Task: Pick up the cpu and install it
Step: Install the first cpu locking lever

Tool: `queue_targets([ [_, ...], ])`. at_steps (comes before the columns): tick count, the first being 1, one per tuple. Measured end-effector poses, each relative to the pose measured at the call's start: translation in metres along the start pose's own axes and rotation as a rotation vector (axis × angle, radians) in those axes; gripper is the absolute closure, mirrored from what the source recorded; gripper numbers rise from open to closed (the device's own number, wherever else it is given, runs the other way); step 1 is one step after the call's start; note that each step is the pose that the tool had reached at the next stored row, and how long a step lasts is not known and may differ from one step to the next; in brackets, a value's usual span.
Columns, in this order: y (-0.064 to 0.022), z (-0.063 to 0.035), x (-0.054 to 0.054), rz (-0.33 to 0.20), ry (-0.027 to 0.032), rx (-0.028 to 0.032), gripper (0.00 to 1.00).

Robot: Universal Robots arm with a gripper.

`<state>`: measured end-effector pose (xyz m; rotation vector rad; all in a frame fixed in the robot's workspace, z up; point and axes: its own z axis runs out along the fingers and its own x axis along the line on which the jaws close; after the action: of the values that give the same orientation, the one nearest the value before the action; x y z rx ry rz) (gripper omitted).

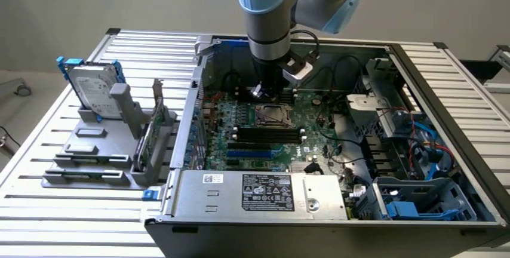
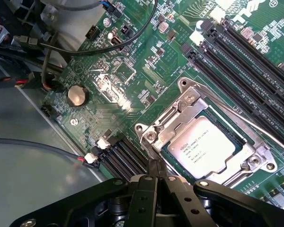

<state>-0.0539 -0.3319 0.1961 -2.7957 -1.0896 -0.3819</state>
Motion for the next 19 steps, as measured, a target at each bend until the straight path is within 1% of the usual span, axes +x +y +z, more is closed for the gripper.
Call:
queue_targets([
  [9, 0.0001, 0.0001, 0.0001, 0.001, 0.0001, 0.0000, 0.89],
  [15, -0.0009, -0.0032, 0.0000, 0.002, -0.0048, 0.0042, 0.89],
  [19, -0.0040, -0.0059, -0.0028, 0.003, -0.0059, 0.0058, 0.89],
])
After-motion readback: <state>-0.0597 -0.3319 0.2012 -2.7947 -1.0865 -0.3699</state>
